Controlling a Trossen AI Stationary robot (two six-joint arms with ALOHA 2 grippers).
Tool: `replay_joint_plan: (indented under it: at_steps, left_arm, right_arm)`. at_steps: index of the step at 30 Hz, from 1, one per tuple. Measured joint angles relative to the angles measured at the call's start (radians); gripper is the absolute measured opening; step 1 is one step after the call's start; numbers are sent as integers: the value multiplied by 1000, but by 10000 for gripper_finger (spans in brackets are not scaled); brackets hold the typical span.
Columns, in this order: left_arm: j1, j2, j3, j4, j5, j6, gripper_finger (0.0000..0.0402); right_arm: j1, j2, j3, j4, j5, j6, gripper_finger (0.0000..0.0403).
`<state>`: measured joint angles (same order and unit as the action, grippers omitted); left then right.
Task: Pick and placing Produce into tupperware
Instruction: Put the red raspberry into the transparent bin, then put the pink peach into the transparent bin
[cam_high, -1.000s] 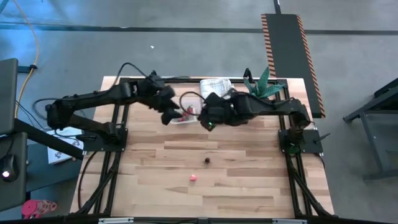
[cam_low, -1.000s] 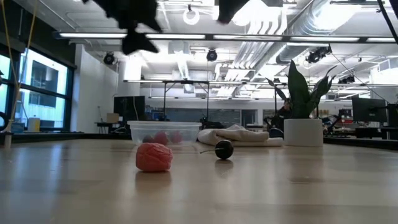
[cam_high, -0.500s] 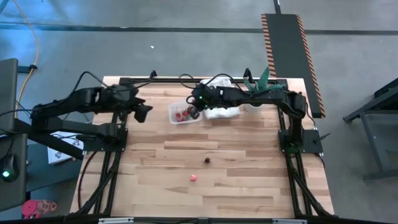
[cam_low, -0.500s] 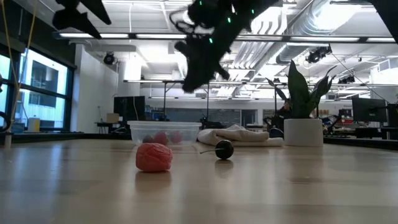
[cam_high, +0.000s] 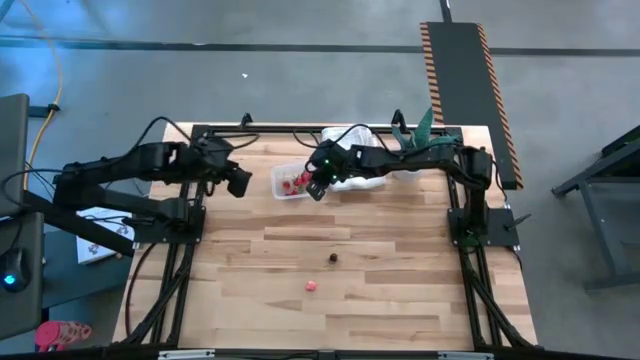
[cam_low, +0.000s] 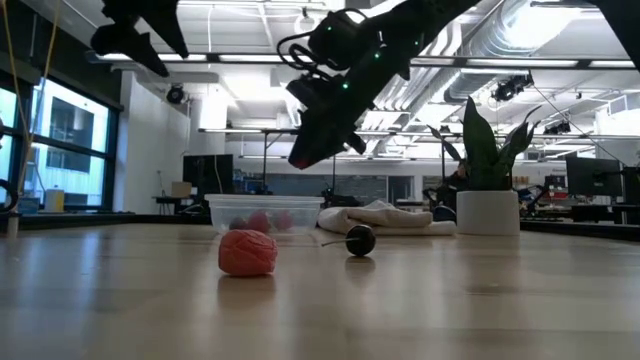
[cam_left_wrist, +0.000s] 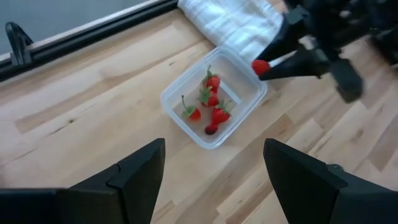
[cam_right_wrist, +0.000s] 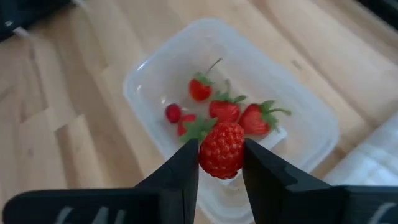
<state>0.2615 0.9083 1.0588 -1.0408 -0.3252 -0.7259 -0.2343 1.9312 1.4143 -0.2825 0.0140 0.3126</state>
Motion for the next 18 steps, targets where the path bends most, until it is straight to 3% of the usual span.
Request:
replay_joint_plan:
  at_steps: [10,18]
  left_arm:
    - [0,110,0,49,17,-13,262]
    - [0,117,0,56,30,-11,262]
  right_arm:
    - [0,0,0,-37,-75,-7,97]
    - [0,0,0,-50,-77,-30,166]
